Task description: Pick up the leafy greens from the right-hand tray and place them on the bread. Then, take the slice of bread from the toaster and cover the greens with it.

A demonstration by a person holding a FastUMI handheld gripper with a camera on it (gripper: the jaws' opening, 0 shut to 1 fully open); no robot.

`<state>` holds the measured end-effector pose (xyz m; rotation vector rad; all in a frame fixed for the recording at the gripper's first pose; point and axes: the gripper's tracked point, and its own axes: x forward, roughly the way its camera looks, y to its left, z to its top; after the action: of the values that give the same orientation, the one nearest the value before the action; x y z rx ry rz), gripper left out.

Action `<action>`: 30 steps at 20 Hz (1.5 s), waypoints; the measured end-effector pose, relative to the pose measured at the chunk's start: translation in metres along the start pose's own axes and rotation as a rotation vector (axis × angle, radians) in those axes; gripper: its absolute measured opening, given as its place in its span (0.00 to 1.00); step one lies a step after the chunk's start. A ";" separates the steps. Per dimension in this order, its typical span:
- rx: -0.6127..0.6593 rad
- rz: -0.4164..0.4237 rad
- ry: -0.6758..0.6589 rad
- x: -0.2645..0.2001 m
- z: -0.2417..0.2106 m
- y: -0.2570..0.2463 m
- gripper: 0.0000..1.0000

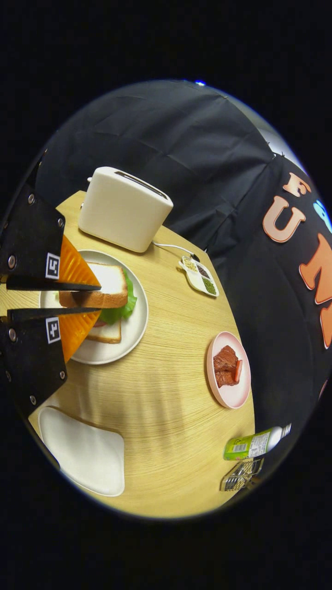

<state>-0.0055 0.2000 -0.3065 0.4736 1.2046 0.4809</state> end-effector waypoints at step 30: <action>-0.487 -0.379 -1.009 -0.217 0.152 0.020 0.79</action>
<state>0.0755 0.0754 -0.0862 0.0214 0.1658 0.1401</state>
